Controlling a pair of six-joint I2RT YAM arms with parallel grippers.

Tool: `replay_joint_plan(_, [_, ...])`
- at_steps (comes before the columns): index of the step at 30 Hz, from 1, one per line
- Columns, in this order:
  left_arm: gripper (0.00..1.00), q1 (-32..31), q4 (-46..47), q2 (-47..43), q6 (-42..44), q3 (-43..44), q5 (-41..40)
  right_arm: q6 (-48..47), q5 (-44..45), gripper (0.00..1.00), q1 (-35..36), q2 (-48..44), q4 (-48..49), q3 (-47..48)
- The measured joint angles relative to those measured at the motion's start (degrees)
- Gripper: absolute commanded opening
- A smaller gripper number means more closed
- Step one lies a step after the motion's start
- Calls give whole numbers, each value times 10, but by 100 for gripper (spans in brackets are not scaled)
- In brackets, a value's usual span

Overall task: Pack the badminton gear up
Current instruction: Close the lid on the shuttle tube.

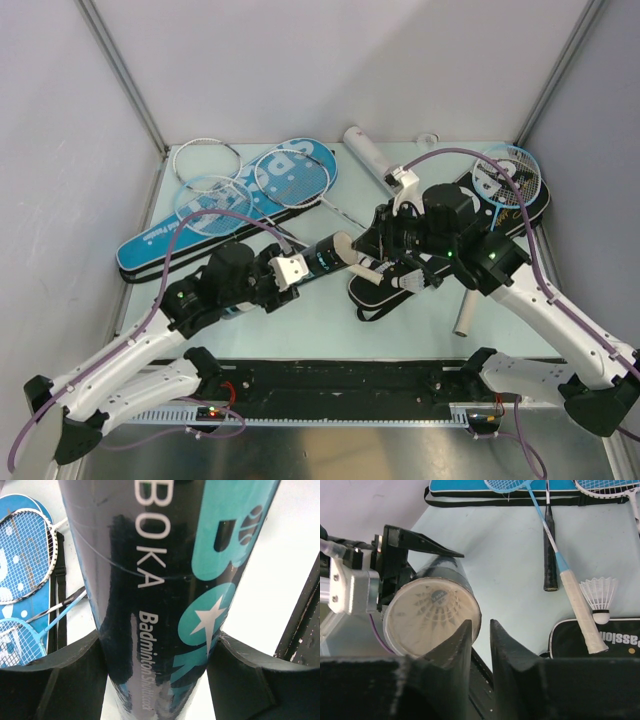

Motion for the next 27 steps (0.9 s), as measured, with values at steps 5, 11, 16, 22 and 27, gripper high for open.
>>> replay_joint_plan(5, [44, 0, -2, 0, 0, 2, -1, 4, -3, 40, 0, 1, 3, -3])
replay_joint_plan(11, [44, 0, -3, 0, 0, 2, -1, 13, -14, 46, -2, 1, 16, -3])
replay_joint_plan(16, [44, 0, -2, 0, 0, 2, 0, 24, -31, 48, -6, 3, 26, -3])
replay_joint_plan(22, [43, 0, -3, 0, 0, 2, 0, 32, -48, 53, -9, 5, 34, -3])
replay_joint_plan(27, [43, 2, -21, 5, -1, 4, -4, 48, -47, 51, -4, 6, 63, -30])
